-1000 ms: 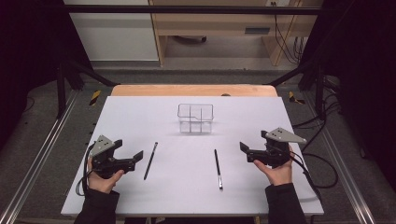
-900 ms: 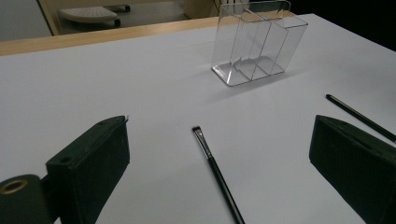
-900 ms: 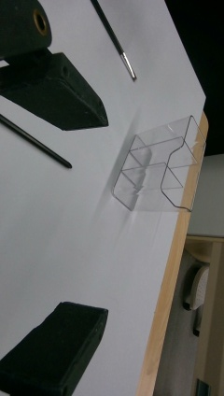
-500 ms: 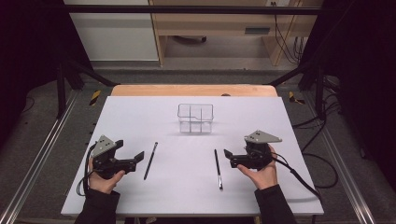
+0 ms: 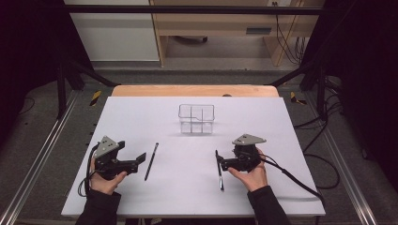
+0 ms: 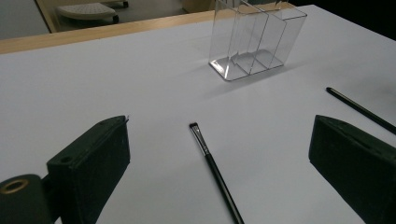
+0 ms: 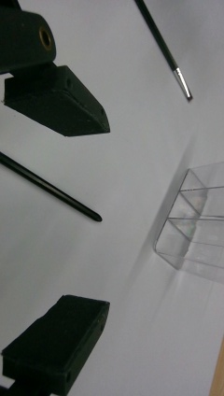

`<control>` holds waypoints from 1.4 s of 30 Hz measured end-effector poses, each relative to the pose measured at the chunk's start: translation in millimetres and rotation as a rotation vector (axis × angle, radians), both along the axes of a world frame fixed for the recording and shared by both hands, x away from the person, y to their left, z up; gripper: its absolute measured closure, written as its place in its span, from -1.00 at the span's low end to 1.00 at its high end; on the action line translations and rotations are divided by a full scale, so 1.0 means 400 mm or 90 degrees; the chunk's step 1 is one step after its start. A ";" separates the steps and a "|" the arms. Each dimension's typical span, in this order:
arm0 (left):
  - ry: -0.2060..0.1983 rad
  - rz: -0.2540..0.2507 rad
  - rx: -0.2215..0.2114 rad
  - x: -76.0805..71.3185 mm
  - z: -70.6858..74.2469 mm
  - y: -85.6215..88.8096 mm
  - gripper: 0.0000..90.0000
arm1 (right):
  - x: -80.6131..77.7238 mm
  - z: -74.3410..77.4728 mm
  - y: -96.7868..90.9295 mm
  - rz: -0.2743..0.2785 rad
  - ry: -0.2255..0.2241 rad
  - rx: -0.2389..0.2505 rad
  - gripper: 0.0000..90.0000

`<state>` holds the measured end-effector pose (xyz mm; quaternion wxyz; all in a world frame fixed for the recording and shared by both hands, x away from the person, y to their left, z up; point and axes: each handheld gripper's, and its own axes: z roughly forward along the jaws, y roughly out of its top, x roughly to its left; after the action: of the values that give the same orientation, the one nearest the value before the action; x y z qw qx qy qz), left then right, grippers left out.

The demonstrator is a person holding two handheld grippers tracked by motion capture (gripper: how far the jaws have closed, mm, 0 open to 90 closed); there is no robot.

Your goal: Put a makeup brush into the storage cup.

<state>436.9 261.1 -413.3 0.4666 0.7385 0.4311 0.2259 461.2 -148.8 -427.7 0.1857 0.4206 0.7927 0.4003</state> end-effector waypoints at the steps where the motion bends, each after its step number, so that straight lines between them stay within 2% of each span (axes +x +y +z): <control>1: 0.001 0.000 0.001 0.000 0.000 0.000 -0.90 | 0.001 -0.005 0.003 0.002 0.004 -0.002 -0.69; 4: 0.001 0.001 0.004 0.000 -0.001 -0.002 -0.90 | 0.006 -0.021 0.014 0.007 0.020 -0.001 -0.65; 13: 0.002 0.001 0.006 0.002 -0.001 -0.004 -0.90 | 0.014 -0.054 0.032 0.017 0.044 -0.014 -0.54; 22: 0.003 -0.001 0.009 0.001 0.000 -0.005 -0.90 | 0.019 -0.096 0.051 0.034 0.071 -0.051 -0.24; 24: 0.002 -0.001 0.009 0.001 0.001 -0.006 -0.89 | 0.019 -0.099 0.053 0.035 0.075 -0.051 -0.21; 27: 0.001 -0.001 0.008 0.000 0.001 -0.005 -0.89 | 0.019 -0.105 0.056 0.041 0.078 -0.058 -0.06; 35: 0.001 -0.004 0.011 0.000 0.000 -0.008 -0.88 | 0.018 -0.116 0.061 0.048 0.092 -0.069 0.18; 42: 0.002 -0.007 0.010 -0.001 0.001 -0.009 -0.87 | 0.014 -0.117 0.061 0.054 0.077 -0.089 0.37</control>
<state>436.6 257.6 -413.0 0.4617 0.7448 0.4259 0.2254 467.0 -124.6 -474.7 0.1492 0.3962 0.8455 0.3255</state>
